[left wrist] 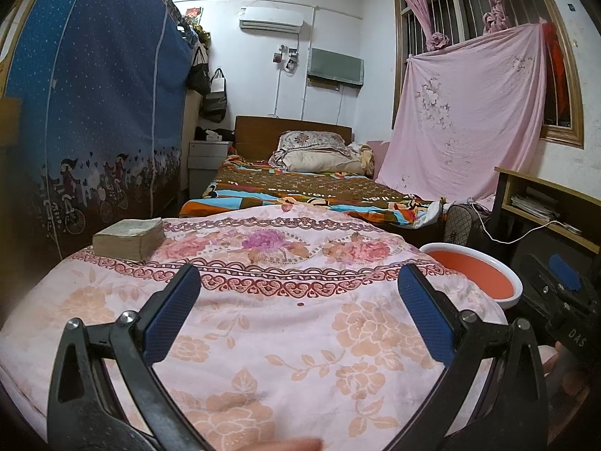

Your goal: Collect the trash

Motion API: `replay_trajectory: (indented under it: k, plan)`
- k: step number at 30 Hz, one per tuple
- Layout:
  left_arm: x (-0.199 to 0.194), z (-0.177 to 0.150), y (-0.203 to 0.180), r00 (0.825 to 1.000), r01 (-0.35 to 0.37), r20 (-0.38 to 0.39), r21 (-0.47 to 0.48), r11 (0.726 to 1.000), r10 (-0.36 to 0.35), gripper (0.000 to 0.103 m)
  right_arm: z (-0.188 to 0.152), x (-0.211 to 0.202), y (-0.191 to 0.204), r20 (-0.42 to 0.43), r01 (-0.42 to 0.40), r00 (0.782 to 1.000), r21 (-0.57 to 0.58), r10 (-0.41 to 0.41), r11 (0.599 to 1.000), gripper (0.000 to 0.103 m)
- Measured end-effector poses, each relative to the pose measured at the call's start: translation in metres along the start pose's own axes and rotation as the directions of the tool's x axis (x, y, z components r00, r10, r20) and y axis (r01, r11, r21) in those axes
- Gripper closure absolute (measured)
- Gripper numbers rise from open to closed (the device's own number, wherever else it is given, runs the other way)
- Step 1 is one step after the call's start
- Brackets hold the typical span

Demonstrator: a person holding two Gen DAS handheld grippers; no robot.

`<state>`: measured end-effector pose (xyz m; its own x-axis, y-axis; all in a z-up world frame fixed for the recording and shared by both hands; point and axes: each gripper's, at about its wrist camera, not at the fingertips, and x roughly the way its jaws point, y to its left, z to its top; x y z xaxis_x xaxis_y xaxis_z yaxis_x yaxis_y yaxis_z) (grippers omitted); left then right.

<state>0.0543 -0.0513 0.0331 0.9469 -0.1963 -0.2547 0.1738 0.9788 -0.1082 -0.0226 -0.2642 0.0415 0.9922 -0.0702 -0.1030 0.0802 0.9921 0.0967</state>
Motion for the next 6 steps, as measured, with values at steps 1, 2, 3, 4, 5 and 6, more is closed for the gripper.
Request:
replay_trajectory:
  k: [1,2,3,4,5,6]
  plan:
    - [0.0004,0.0003,0.0001,1.0,-0.004,0.001,0.005,1.0,0.004,0.011,-0.0003,-0.0006,0.0016,-0.001,-0.001,1.0,0.0,0.001,1.0,0.0]
    - [0.0008,0.0002,0.0002,1.0,-0.006,0.001,0.01,1.0,0.006,0.011,-0.0015,-0.0003,0.0028,-0.002,0.0,1.0,0.0,0.0,1.0,0.0]
    - [0.0014,0.0,0.0003,1.0,-0.006,0.001,0.012,1.0,0.006,0.011,-0.0019,-0.0009,0.0043,-0.002,-0.001,1.0,0.0,0.001,1.0,0.0]
    - [0.0016,-0.0002,0.0012,1.0,-0.006,0.001,0.012,1.0,0.006,0.011,-0.0021,-0.0015,0.006,-0.003,-0.002,1.0,0.0,0.002,1.0,0.0]
    - [0.0018,-0.0001,0.0017,1.0,-0.005,0.001,0.012,1.0,0.005,0.011,-0.0013,-0.0003,0.004,-0.004,-0.002,1.0,0.0,0.002,1.0,0.0]
    - [0.0019,0.0,0.0014,1.0,-0.003,0.0,0.011,1.0,0.003,0.011,-0.0015,-0.0006,0.0053,-0.004,-0.002,1.0,0.0,0.002,1.0,0.0]
